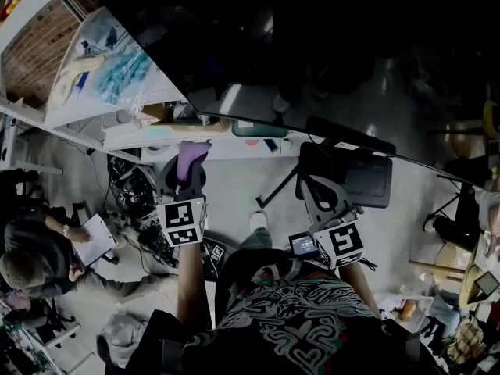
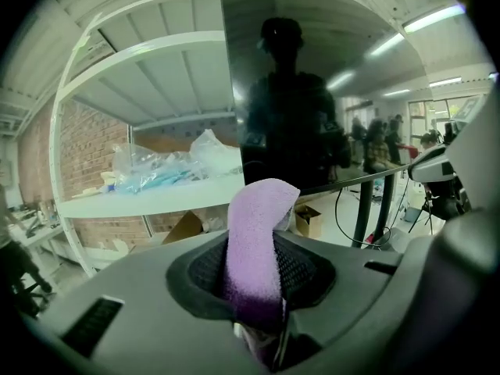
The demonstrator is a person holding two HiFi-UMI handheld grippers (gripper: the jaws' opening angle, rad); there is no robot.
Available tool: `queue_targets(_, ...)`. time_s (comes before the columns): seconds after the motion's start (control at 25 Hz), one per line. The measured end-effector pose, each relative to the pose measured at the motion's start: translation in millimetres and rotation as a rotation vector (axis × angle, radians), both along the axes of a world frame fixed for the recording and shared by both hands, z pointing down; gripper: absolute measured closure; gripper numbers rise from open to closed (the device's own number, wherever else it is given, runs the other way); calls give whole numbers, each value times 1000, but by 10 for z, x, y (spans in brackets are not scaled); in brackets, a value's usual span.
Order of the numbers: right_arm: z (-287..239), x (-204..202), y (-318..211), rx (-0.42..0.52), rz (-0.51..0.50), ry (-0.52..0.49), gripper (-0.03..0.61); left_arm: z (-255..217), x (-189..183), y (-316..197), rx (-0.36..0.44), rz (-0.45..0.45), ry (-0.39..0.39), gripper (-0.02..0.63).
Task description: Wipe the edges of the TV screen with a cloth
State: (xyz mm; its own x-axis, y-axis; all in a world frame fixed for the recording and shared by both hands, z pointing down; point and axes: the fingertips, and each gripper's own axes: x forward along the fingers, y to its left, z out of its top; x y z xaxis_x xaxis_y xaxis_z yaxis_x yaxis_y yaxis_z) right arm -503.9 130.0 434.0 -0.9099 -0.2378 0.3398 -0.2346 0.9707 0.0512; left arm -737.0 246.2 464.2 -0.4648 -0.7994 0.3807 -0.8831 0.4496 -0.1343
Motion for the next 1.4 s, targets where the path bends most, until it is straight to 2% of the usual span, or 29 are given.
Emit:
queue_targets(0.16, 9, -252, 49, -8, -15, -9, 548, -28, -209, -34, 26, 2, 9, 499)
queue_targets(0.44, 25, -478, 113, -15, -85, -19, 548, 104, -505, -117, 24, -30, 31, 499)
queue_targets(0.6, -13, -569, 22, -84, -52, -70, 548, 132, -619, -243, 7, -61, 44, 499)
queue_targets(0.8, -44, -659, 48, -40, -129, -98, 548, 267, -746, -264, -39, -130, 98, 499)
queue_targets(1.0, 28, -643, 13, -55, -149, -91, 548, 319, -832, -349, -67, -190, 115, 499)
queue_targets(1.2, 60, -563, -6, -73, -152, -61, 548, 264, -699, -530, -53, -158, 118, 499)
queue_targets(1.4, 30, -524, -103, -56, -139, -73, 548, 209, -578, -647, -39, -115, 110, 499)
